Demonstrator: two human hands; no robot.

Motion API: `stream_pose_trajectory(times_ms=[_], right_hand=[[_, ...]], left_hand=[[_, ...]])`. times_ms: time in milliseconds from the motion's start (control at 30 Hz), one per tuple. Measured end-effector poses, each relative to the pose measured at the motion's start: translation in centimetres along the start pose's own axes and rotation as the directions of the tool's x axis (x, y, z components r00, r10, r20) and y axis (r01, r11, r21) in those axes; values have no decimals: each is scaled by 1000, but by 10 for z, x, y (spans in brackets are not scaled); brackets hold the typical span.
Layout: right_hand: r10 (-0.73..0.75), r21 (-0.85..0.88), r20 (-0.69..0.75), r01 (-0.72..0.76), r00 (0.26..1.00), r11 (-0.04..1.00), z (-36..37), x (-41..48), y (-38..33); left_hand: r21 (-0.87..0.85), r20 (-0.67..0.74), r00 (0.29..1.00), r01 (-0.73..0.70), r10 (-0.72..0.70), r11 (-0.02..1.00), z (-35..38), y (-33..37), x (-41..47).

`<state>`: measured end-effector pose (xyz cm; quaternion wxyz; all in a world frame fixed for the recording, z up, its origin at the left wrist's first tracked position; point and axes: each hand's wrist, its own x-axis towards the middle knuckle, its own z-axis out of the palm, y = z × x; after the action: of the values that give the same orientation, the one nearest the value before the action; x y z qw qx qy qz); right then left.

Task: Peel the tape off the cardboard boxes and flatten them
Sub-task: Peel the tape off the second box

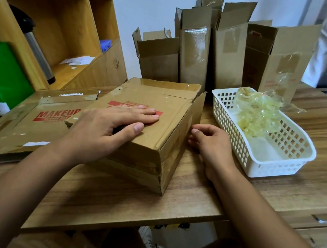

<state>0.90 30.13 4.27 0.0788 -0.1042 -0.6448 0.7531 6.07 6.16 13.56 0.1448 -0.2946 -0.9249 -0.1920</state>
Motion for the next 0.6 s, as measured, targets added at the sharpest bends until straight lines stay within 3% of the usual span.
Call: stream_pose_trajectory(times_ms=[267, 433, 600], right_hand=[[-55, -33, -55, 53, 997, 998, 5, 5, -4], [-153, -179, -41, 143, 987, 973, 7, 8, 2], [-128, -166, -13, 125, 992, 978, 8, 5, 6]], left_hand=[[7, -8, 1000, -4, 4, 1000, 1, 0, -1], [11, -14, 1000, -9, 9, 1000, 1, 0, -1], [8, -10, 1000, -4, 4, 1000, 1, 1, -1]])
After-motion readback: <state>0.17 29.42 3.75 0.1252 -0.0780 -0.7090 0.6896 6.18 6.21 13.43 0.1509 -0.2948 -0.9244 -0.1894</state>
